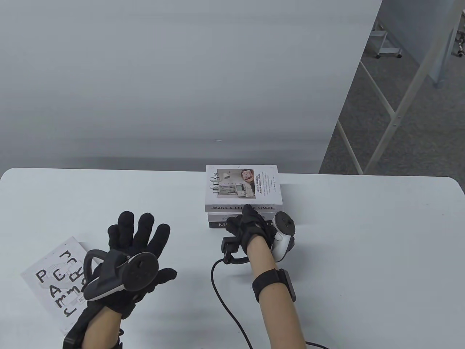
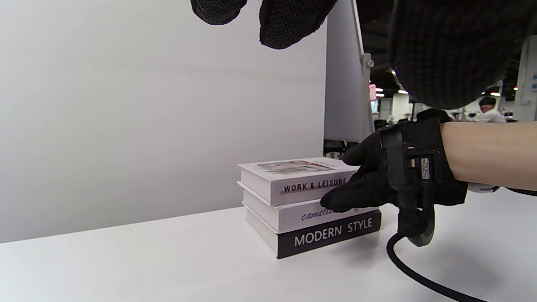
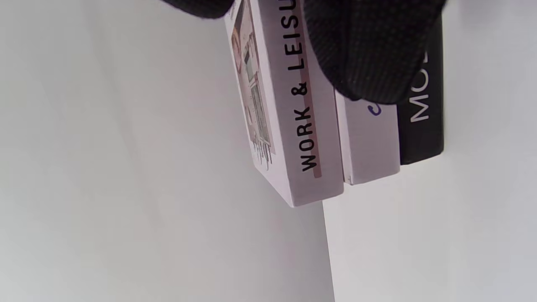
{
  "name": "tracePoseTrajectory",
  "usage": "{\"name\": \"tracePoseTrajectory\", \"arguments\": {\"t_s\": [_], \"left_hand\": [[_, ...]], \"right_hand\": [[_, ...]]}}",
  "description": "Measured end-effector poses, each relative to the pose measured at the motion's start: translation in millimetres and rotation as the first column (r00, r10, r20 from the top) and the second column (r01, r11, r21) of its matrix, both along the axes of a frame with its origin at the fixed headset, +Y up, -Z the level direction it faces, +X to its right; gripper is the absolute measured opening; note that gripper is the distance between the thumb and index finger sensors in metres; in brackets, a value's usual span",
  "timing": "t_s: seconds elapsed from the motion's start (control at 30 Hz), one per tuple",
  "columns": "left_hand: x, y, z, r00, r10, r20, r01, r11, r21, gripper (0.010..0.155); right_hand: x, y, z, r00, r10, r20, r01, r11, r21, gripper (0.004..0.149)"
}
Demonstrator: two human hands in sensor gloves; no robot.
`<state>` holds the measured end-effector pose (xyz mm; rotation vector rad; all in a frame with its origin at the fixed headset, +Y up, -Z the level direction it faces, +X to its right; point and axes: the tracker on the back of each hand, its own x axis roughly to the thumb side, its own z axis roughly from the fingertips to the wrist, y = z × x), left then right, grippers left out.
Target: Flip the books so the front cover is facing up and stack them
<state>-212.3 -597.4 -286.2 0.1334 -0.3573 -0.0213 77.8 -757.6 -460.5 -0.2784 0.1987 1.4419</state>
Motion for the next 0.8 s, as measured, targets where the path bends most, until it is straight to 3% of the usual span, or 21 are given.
{"name": "tracePoseTrajectory", "arguments": {"t_s": [0.17,0.3,0.4,0.5,0.63,0.73,0.8], "left_hand": [[13,-8,-1,0.999,-0.042,0.018,0.042,0.999,-0.021,0.095],[24,-17,-4,0.997,-0.063,0.043,0.065,0.997,-0.039,0.096],[34,-25,-6,0.995,-0.056,0.088,0.059,0.998,-0.03,0.097],[43,-33,-7,0.988,-0.019,0.155,0.011,0.998,0.057,0.097],[53,-47,-9,0.983,-0.004,0.182,0.003,1.0,0.007,0.099],[57,-57,-11,0.984,-0.035,0.177,0.038,0.999,-0.016,0.101],[58,-63,-11,0.983,-0.029,0.183,0.023,0.999,0.032,0.102]], "right_hand": [[15,11,14,0.99,0.121,-0.079,-0.115,0.99,0.081,0.071],[31,25,31,0.951,0.257,-0.17,-0.22,0.952,0.211,0.069],[45,36,51,0.894,0.411,-0.177,-0.337,0.879,0.339,0.069],[55,43,72,0.829,0.533,-0.17,-0.417,0.791,0.448,0.069],[66,47,103,0.691,0.71,-0.139,-0.521,0.621,0.585,0.071],[75,47,124,0.609,0.786,-0.103,-0.571,0.525,0.631,0.071],[81,48,134,0.558,0.826,-0.086,-0.602,0.474,0.643,0.071]]}}
